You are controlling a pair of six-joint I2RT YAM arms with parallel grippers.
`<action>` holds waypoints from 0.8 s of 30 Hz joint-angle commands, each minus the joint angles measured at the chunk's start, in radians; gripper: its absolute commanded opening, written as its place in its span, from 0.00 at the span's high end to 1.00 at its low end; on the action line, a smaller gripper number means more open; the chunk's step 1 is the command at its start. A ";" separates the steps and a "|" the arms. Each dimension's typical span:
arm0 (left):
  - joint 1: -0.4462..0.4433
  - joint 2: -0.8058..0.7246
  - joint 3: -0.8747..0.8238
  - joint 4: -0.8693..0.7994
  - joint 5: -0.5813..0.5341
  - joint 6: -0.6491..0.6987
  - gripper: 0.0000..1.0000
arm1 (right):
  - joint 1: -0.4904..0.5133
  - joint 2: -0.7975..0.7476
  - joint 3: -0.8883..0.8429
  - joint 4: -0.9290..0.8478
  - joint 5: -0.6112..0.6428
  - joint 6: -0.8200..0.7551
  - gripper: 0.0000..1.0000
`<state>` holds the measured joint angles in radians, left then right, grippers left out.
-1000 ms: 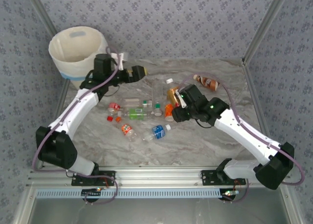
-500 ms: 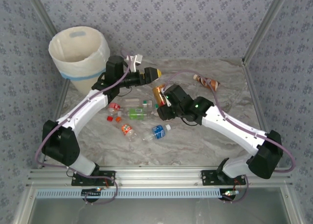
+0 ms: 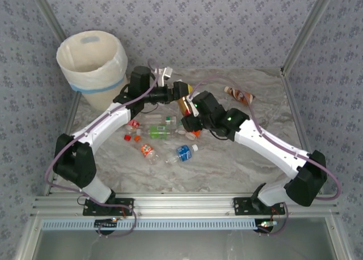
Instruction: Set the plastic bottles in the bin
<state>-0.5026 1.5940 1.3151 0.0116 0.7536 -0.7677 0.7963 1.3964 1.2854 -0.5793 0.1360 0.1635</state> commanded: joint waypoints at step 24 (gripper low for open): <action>-0.042 0.147 0.123 0.033 0.065 -0.058 0.64 | -0.184 -0.042 0.006 0.053 -0.247 -0.164 0.51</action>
<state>-0.5381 1.7237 1.4158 0.0570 0.7757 -0.8413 0.6441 1.4025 1.2854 -0.6102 -0.0460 0.0170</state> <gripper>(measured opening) 0.536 0.613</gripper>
